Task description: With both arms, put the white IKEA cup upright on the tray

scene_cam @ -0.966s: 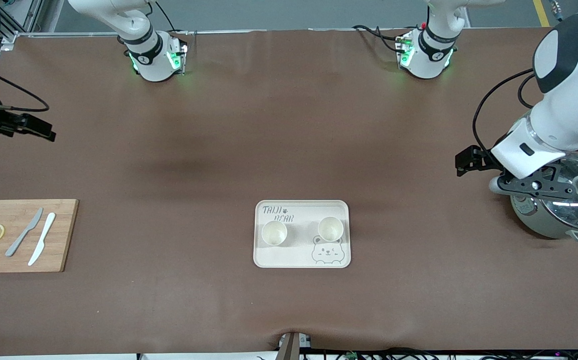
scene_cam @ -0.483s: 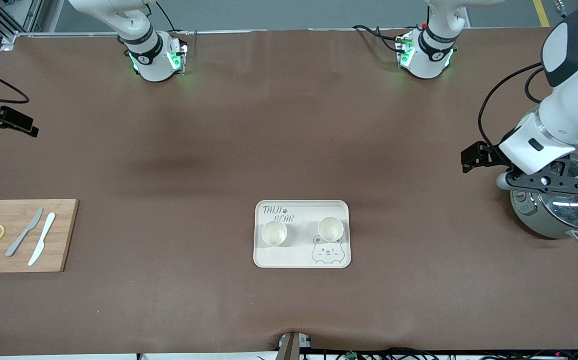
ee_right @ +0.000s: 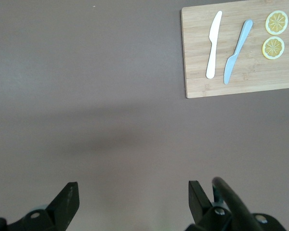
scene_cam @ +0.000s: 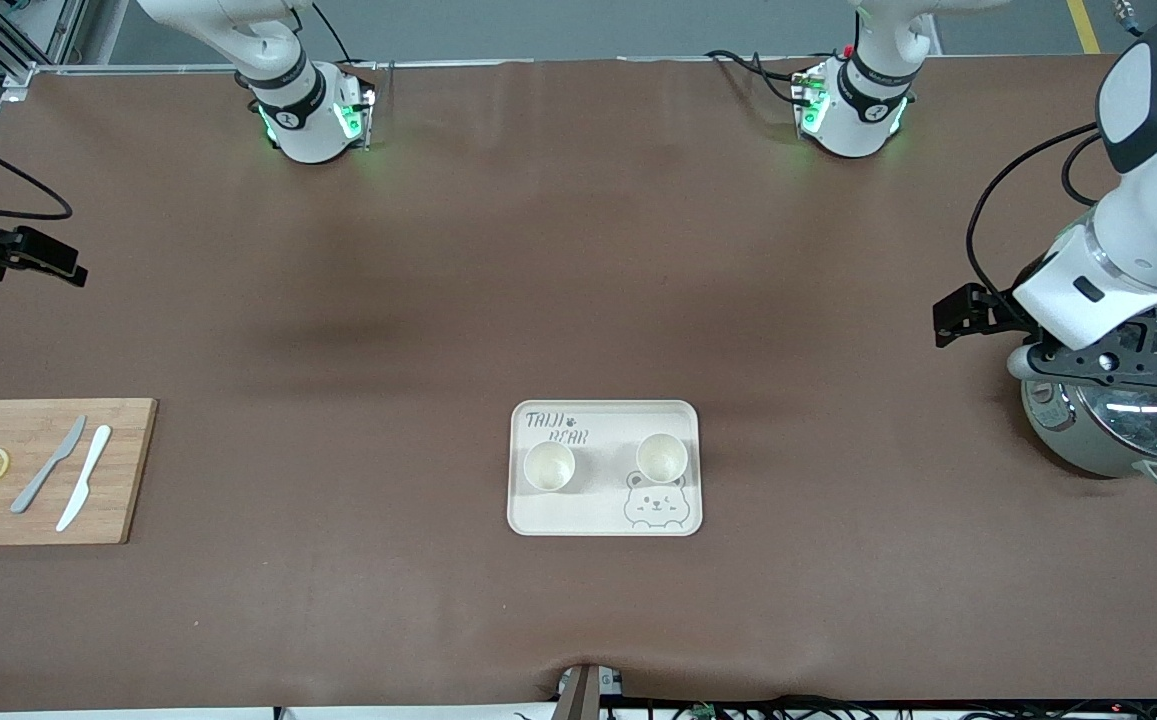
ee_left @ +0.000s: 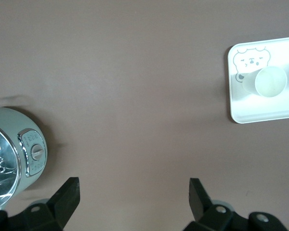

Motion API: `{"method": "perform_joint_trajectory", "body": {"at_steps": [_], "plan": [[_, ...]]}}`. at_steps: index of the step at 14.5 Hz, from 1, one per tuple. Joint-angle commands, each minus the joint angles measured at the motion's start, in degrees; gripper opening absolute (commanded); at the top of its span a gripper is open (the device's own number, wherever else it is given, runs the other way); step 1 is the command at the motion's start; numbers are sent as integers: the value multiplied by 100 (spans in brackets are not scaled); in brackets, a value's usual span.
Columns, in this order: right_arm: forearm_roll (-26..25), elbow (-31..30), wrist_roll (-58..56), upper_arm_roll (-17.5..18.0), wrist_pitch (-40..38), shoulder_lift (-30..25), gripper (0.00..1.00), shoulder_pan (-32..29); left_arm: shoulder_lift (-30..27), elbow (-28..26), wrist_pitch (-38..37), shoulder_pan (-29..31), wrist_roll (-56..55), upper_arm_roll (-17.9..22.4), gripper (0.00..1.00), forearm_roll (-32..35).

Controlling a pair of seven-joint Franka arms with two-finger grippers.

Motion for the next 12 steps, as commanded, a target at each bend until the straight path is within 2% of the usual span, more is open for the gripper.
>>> {"method": "perform_joint_trajectory", "body": {"at_steps": [1,5,9,12], "plan": [[-29,-188,-80,75,143,-121,100,-59,115,92,52,407,47,-24,100,-19],[-37,-321,-97,75,327,-121,100,-94,107,101,149,452,39,-15,100,-64],[-38,-330,-1010,75,634,-51,100,-497,115,101,228,461,39,-15,100,-55],[-37,-330,-1073,75,644,-25,100,-542,133,92,439,453,30,-15,100,-20]]}}
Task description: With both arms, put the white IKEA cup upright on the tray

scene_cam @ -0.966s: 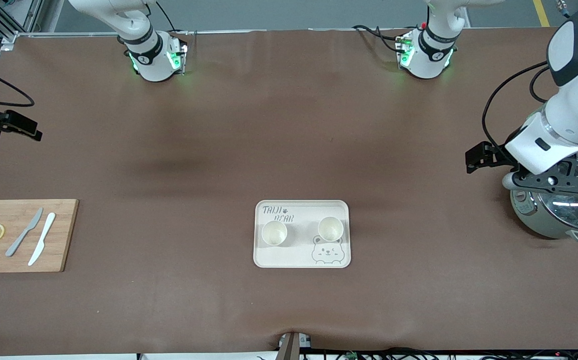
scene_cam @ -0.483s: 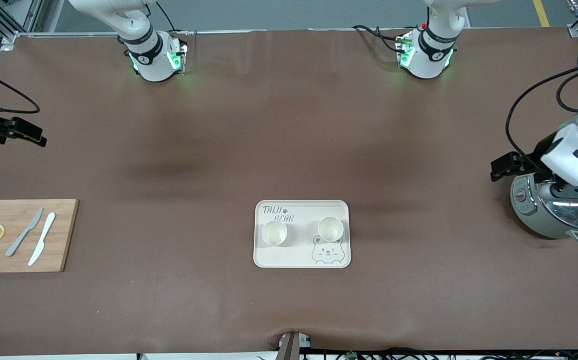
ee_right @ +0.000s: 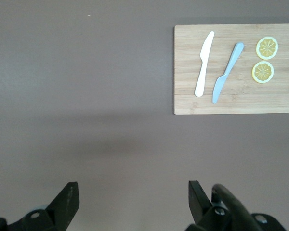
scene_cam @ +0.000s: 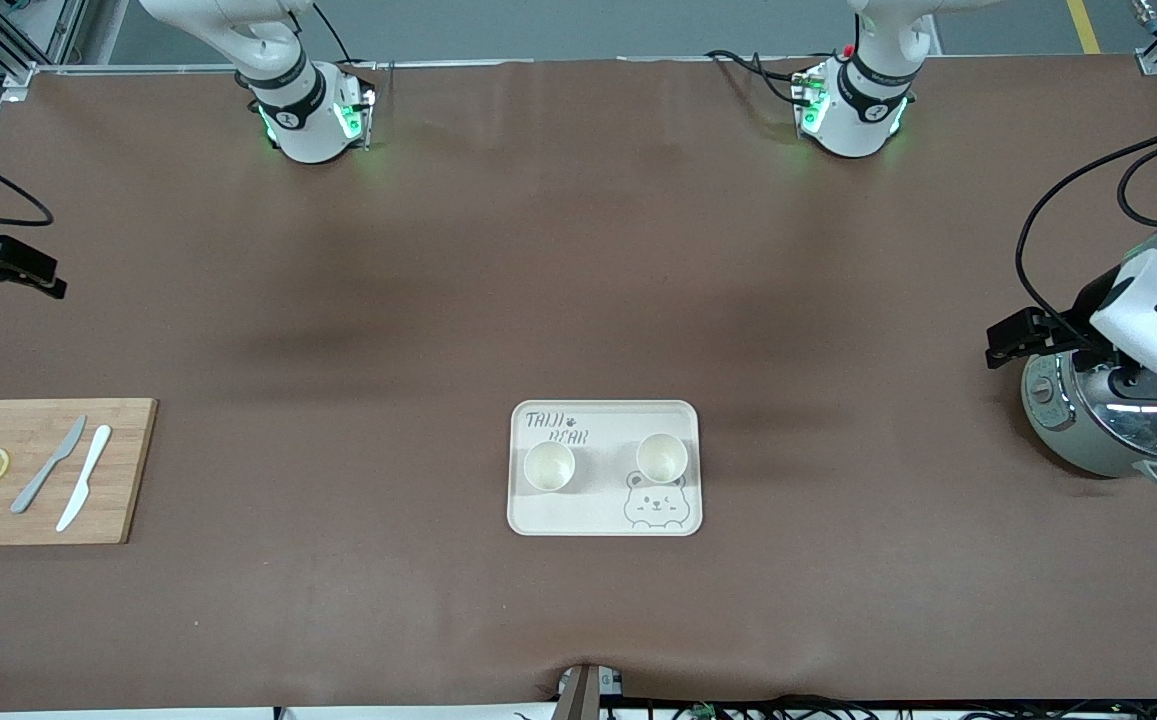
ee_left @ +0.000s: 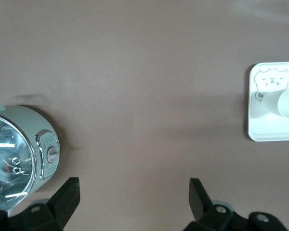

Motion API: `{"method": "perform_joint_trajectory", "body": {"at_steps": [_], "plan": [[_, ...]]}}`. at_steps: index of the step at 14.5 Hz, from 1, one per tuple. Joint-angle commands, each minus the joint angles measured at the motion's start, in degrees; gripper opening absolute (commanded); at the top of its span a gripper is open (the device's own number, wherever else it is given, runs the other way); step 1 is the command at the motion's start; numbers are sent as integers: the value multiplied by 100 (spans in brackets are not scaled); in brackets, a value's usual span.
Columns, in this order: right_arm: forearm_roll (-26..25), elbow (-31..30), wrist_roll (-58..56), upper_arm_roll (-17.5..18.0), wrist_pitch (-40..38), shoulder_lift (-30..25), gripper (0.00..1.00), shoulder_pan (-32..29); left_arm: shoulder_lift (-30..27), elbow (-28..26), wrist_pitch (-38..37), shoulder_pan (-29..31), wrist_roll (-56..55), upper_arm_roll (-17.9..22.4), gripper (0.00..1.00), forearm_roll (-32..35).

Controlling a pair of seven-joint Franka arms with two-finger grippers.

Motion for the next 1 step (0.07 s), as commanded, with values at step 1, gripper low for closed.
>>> {"method": "perform_joint_trajectory", "body": {"at_steps": [1], "plan": [[-37,-64,-89,68,74,-18,100,-72,36,31,180,-36,-15,6,100,17]]}}
